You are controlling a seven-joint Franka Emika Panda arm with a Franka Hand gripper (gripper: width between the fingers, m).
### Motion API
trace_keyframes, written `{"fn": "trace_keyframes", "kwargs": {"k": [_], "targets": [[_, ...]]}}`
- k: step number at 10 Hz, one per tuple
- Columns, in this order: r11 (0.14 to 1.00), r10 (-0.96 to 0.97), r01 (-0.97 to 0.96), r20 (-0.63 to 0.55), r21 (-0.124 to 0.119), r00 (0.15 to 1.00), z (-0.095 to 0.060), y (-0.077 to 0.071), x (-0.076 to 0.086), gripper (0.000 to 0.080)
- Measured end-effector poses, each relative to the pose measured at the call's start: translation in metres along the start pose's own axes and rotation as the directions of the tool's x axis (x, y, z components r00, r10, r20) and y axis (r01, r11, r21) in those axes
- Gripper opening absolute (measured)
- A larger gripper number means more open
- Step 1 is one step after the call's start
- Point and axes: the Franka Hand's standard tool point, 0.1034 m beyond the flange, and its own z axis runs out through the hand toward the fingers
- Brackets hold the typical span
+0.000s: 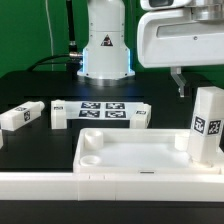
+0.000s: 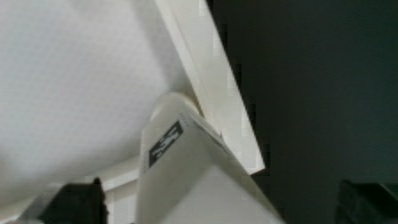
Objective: Assemble desk
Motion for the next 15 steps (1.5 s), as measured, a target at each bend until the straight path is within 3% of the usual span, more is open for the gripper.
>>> {"fn": "trace_keyframes", "kwargs": {"k": [4, 5, 7, 9, 10, 11, 14, 15], "targets": [[0.909, -0.414, 0.413, -0.004, -0.055, 0.910, -0.0005, 0.0017, 0.0022, 0.0648], [0.824, -0.563, 0.562, 0.004, -0.072, 0.826, -0.0009, 0.0052, 0.0046, 0.0648], [0.717, -0.695, 0.694, 0.013, -0.071, 0.719, -0.0013, 0.0080, 0.0067, 0.0648], [0.718, -0.694, 0.693, 0.013, -0.069, 0.720, -0.0012, 0.0074, 0.0064, 0.0384], [0.718, -0.694, 0.693, 0.013, -0.069, 0.720, -0.0013, 0.0074, 0.0064, 0.0384], [0.719, -0.693, 0.692, 0.012, -0.069, 0.721, -0.0013, 0.0074, 0.0065, 0.0287], [0.747, -0.662, 0.661, 0.008, -0.068, 0.749, -0.0014, 0.0072, 0.0066, 0.0287], [0.811, -0.583, 0.582, 0.000, -0.068, 0.812, -0.0014, 0.0075, 0.0069, 0.0287]]}}
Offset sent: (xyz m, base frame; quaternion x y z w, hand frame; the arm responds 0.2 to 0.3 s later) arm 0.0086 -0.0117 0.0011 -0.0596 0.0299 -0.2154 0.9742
